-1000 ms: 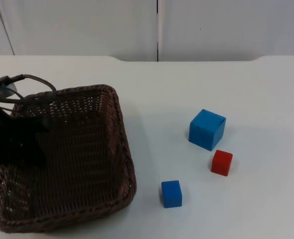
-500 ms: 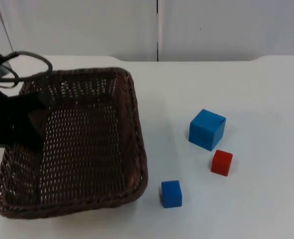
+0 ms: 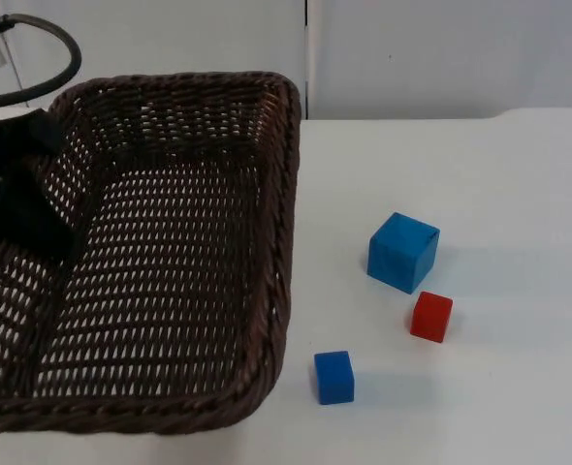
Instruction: Pick up the basket with the left hand and place the largest block into the basket with the right hand.
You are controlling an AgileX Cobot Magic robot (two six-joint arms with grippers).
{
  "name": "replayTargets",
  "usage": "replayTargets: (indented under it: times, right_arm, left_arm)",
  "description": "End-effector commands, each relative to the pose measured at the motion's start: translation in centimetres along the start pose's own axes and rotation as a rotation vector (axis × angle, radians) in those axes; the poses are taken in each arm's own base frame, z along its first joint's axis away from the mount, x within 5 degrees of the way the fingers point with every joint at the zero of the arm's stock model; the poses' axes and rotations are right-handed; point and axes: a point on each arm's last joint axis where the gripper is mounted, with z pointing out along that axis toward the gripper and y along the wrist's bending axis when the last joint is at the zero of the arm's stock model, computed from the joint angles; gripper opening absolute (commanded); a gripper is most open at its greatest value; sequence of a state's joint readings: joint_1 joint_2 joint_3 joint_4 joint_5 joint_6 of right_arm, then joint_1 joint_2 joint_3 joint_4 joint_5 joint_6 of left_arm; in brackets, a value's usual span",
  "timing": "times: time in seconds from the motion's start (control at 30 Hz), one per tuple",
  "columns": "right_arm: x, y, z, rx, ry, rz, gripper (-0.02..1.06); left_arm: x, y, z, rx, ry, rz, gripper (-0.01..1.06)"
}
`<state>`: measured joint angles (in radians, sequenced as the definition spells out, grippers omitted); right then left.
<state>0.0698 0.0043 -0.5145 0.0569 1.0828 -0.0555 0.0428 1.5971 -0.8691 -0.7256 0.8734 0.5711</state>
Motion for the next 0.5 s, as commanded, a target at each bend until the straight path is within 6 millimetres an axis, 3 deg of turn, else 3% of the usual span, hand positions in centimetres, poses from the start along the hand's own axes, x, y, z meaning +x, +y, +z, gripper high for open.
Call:
replayTargets:
  times: [0.0, 0.47]
  right_arm:
    - [0.01, -0.05, -0.05, 0.009, -0.007, -0.003, 1.05]
    - [0.01, -0.05, -0.05, 0.009, -0.007, -0.003, 1.05]
  left_arm:
    - [0.41, -0.67, -0.63, 0.026, 0.028, 0.008, 0.0]
    - [0.49, -0.69, -0.68, 0.025, 0.034, 0.017, 0.0]
